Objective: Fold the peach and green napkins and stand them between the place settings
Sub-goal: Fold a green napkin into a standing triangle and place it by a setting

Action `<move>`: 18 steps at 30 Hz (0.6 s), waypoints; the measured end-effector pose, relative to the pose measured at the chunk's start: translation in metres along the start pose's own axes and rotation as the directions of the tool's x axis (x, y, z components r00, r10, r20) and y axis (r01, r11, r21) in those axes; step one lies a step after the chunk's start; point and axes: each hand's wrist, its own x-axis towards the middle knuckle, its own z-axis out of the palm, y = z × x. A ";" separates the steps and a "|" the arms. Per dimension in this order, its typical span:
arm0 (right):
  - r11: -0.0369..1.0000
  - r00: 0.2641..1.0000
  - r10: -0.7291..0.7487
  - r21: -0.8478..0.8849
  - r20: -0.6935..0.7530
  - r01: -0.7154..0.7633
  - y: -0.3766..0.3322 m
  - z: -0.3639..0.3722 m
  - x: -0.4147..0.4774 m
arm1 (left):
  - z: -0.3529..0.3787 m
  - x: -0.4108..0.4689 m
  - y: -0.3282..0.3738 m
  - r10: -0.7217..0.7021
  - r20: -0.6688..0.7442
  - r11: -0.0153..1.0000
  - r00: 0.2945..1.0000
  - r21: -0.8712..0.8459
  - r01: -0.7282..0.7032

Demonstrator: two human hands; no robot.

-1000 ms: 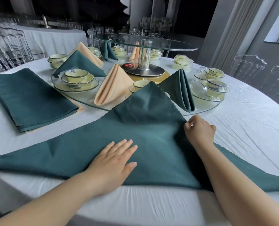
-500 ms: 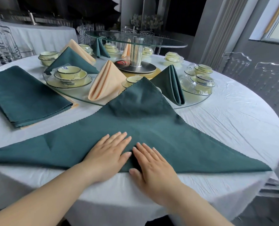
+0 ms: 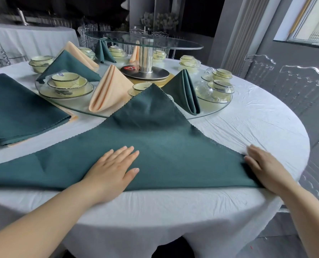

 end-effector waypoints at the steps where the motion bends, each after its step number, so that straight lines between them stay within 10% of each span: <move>1: 0.997 0.995 0.024 0.071 -0.097 -0.018 0.003 -0.005 -0.005 | 0.000 0.000 0.000 -0.001 -0.020 1.000 1.000 -0.007 0.001; 4: 0.956 0.951 -0.149 0.204 -0.271 0.208 -0.002 -0.022 -0.031 | -0.002 -0.001 -0.002 0.066 -0.230 0.988 0.971 -0.121 -0.096; 9: 0.908 0.907 -0.419 -0.030 -0.036 0.418 0.004 -0.018 -0.060 | -0.007 -0.019 -0.016 0.399 -0.497 0.887 0.771 -0.006 -0.463; 18: 0.828 0.882 -0.444 -0.447 -0.156 0.338 0.005 -0.025 -0.050 | 0.005 -0.030 -0.012 0.387 -0.604 0.909 0.697 0.124 -0.398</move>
